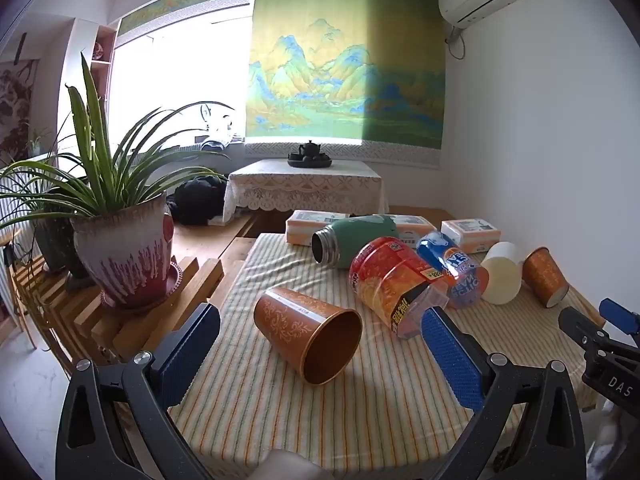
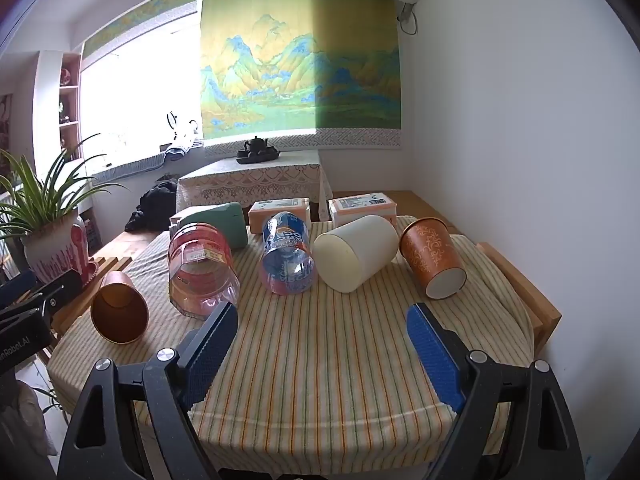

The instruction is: Flip cup upside down

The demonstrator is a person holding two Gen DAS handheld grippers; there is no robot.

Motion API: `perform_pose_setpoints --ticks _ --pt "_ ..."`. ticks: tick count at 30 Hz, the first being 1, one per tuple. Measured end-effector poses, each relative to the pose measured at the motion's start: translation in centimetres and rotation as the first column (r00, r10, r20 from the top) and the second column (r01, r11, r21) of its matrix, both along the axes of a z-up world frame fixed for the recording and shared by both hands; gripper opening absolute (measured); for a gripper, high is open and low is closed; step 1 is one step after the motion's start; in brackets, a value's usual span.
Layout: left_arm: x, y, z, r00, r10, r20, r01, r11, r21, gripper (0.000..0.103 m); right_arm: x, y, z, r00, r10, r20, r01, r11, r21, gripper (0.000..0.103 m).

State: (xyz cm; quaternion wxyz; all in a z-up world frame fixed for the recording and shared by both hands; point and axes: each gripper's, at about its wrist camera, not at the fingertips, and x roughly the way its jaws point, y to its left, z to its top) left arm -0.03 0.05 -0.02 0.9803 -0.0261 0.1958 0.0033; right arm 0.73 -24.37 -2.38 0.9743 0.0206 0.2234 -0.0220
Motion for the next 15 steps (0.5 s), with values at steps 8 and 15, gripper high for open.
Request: perform_pose_setpoints --ticks 8,15 --pt "-0.28 0.35 0.07 1.0 0.016 0.0 -0.016 1.0 0.008 0.102 0.02 0.13 -0.07 1.0 0.0 0.0 0.0 1.0 0.0 0.084" --pt "0.13 0.34 -0.28 1.0 0.019 -0.009 -0.019 1.0 -0.004 0.102 -0.06 0.4 -0.11 1.0 0.003 0.005 -0.003 1.0 -0.002 0.084"
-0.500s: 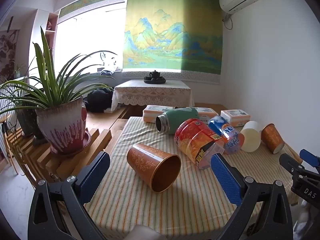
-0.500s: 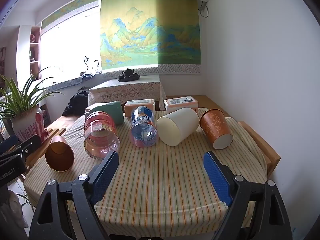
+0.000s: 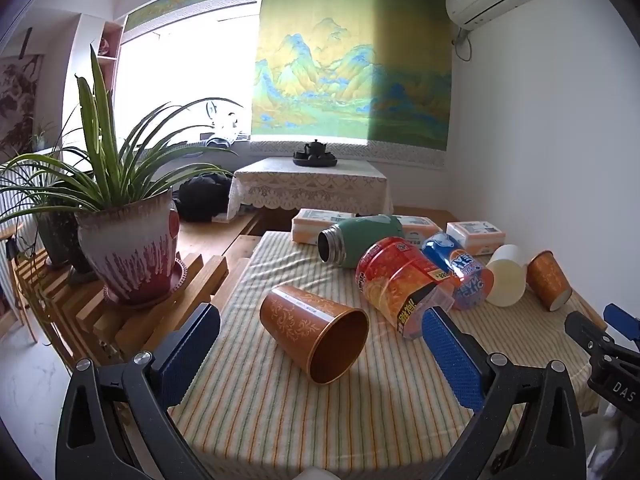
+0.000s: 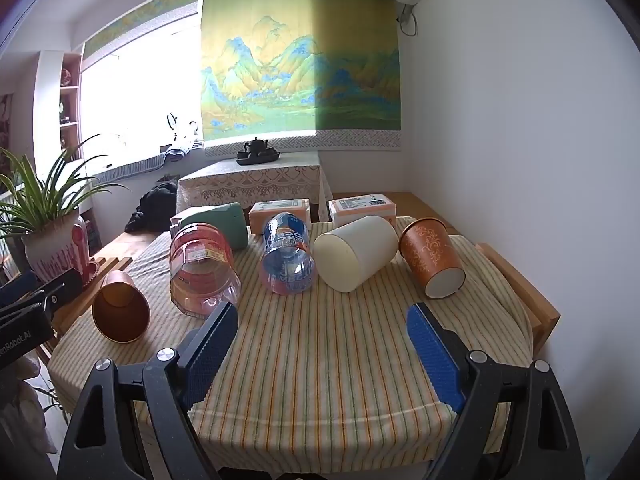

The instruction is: Flip cup upside down

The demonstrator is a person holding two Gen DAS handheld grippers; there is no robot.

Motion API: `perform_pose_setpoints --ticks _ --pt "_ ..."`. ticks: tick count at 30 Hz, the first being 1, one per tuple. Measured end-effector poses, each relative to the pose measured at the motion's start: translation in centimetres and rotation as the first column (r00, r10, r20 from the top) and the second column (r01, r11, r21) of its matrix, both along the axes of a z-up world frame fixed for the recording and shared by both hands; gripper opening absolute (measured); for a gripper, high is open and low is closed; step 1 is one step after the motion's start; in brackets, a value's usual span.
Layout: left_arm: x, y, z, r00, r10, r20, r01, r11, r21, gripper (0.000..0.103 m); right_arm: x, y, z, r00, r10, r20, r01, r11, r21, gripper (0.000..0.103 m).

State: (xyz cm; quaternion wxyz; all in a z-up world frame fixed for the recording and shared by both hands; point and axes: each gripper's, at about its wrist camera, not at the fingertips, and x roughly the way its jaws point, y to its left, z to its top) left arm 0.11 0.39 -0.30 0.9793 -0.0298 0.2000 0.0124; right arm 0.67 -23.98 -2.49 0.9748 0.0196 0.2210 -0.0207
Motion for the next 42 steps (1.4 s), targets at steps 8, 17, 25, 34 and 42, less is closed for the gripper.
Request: perform_pose_setpoints --ticks 8,17,25,34,42 --pt "-0.1 0.15 -0.08 1.0 0.006 0.003 -0.006 1.0 0.002 0.102 -0.03 -0.15 0.22 1.0 0.003 0.002 -0.003 1.0 0.001 0.084" --pt "-0.15 0.1 -0.11 1.0 0.012 0.007 -0.012 1.0 0.012 0.102 -0.31 0.28 0.38 1.0 0.01 0.011 -0.01 1.0 -0.003 0.084" --pt "-0.02 -0.24 -0.5 1.0 0.006 -0.005 -0.006 1.0 0.027 0.102 -0.31 0.31 0.44 1.0 0.011 0.011 -0.011 1.0 -0.004 0.084" --pt "-0.14 -0.17 -0.3 1.0 0.002 -0.001 -0.002 1.0 0.025 0.102 -0.43 0.09 0.59 1.0 0.006 0.014 -0.006 1.0 -0.007 0.084" --pt "-0.22 -0.17 -0.03 1.0 -0.003 -0.001 0.003 0.999 0.035 0.102 -0.42 0.16 0.55 1.0 0.004 0.014 -0.004 1.0 -0.005 0.084"
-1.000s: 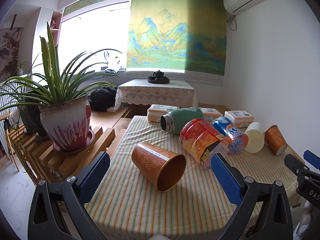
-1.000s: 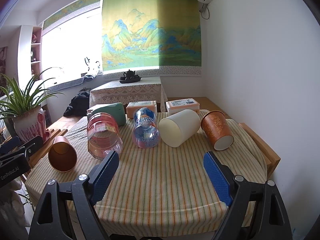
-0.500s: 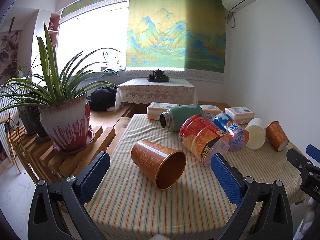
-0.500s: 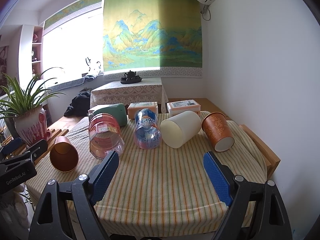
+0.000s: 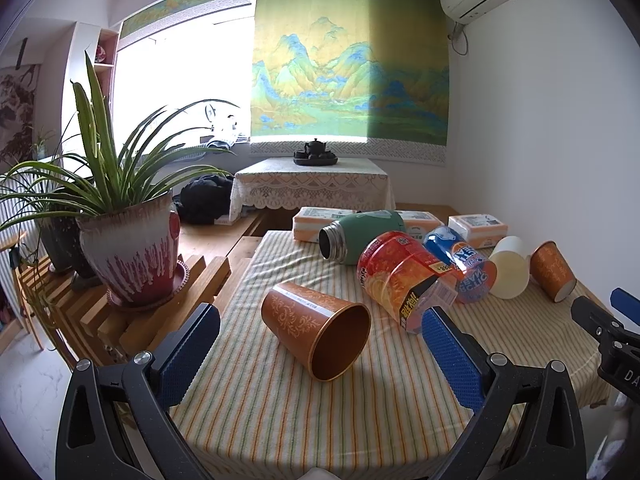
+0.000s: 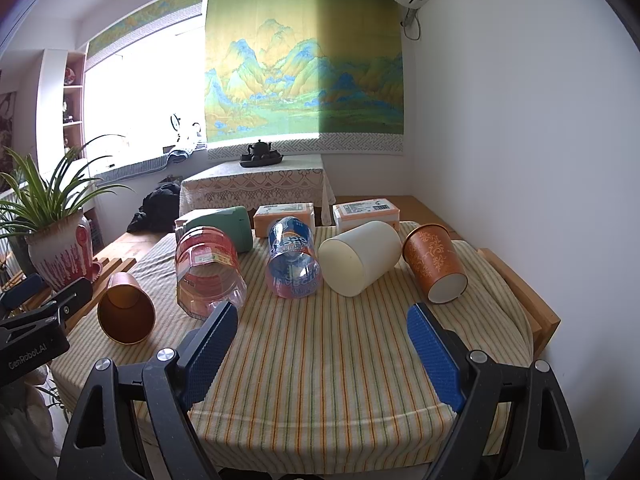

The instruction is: Flip cup upside down

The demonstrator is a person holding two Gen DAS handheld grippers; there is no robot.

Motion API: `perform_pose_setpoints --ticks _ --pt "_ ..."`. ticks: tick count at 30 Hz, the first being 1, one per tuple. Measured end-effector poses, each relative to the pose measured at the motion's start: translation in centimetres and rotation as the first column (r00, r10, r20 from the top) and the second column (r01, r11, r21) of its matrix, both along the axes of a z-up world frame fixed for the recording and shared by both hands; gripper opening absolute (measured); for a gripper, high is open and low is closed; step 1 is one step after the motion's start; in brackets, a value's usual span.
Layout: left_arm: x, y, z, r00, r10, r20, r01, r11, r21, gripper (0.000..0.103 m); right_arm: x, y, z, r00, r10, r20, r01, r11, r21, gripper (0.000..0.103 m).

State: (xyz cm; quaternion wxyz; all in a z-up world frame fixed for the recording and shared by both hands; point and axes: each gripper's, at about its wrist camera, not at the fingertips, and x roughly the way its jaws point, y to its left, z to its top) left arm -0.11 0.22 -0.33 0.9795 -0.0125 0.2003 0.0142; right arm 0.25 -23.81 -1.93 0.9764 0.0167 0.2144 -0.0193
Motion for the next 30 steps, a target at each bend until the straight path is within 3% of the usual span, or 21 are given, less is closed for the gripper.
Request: perform_pose_setpoints --ticks 20,30 --pt "-0.1 0.1 -0.1 1.0 -0.002 0.001 0.002 1.0 -0.009 0.102 0.1 0.3 -0.1 1.0 0.004 -0.002 -0.004 1.0 -0.008 0.084" --pt "0.2 -1.0 -0.3 0.999 -0.032 -0.015 0.032 0.999 -0.007 0.102 0.9 -1.8 -0.5 0.999 -0.043 -0.017 0.043 0.999 -0.001 0.084"
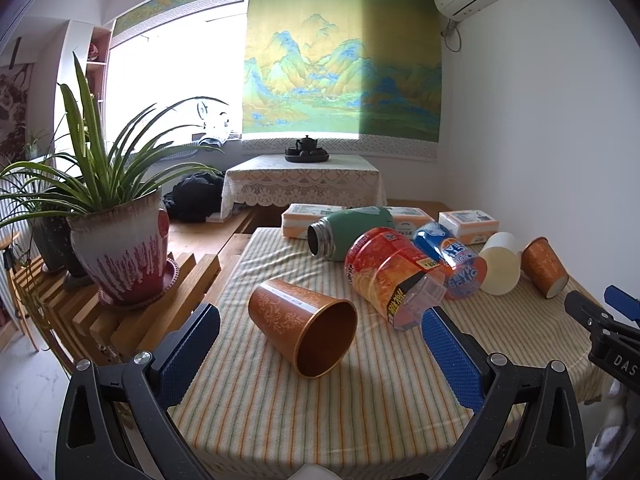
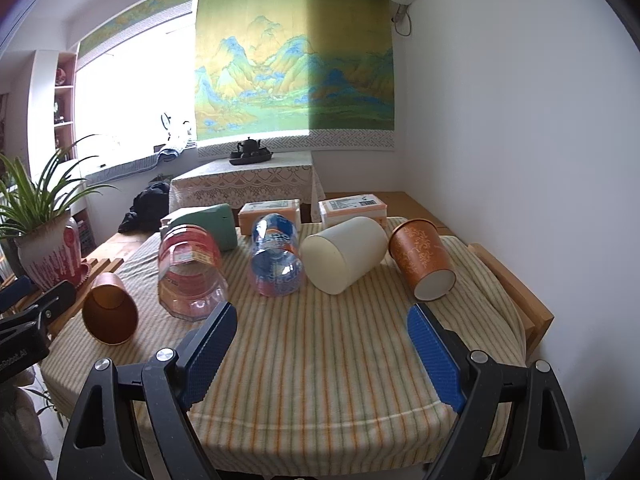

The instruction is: Flip cup upside down

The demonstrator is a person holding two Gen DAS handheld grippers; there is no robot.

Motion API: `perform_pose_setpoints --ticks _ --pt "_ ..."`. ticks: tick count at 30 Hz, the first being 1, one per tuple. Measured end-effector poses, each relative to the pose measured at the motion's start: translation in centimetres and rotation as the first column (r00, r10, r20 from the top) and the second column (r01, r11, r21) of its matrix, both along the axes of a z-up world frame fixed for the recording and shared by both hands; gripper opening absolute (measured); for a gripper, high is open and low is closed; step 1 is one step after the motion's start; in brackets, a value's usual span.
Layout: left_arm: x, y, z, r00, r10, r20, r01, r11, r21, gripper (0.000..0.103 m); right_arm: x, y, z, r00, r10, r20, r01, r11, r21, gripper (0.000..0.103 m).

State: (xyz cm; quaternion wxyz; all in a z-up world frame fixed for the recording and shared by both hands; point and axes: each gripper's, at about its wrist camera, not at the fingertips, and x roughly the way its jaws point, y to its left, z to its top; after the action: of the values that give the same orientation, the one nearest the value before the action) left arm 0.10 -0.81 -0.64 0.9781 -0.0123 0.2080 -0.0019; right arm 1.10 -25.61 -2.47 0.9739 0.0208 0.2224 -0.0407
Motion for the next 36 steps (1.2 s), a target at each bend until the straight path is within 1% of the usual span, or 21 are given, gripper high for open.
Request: perform_pose_setpoints --ticks 7,16,24,27,32,36 --pt "0.2 -1.0 -0.1 1.0 -0.016 -0.01 0.016 1.0 -0.005 0.102 1.1 -2.7 -0.3 0.998 -0.064 -0.009 0.064 0.998 -0.01 0.084" --pt "0.7 -1.8 -0.4 0.999 -0.022 -0.025 0.022 1.0 -0.005 0.102 4.3 -7.6 -0.7 0.992 -0.114 -0.052 0.115 0.993 0.011 0.084" --pt "0.9 -1.8 -0.5 0.999 -0.016 -0.033 0.016 1.0 -0.002 0.102 10.1 -11.9 -2.2 0.977 -0.116 -0.18 0.124 0.992 0.03 0.084" --pt "1.1 -1.7 -0.5 0.999 -0.011 -0.035 0.011 1.0 0.0 0.102 12.1 -12.9 -2.8 0.969 -0.098 -0.229 0.113 0.992 0.056 0.084" --pt "1.2 -1.6 -0.6 0.999 -0.006 -0.037 0.007 1.0 0.01 0.102 14.1 -13.6 -3.4 0.955 -0.08 -0.287 0.106 0.991 0.077 0.084" --pt "1.4 -1.4 -0.6 0.999 -0.002 -0.039 0.003 1.0 0.009 0.102 15.1 -13.3 -3.2 0.95 -0.072 -0.304 0.092 0.994 0.051 0.084"
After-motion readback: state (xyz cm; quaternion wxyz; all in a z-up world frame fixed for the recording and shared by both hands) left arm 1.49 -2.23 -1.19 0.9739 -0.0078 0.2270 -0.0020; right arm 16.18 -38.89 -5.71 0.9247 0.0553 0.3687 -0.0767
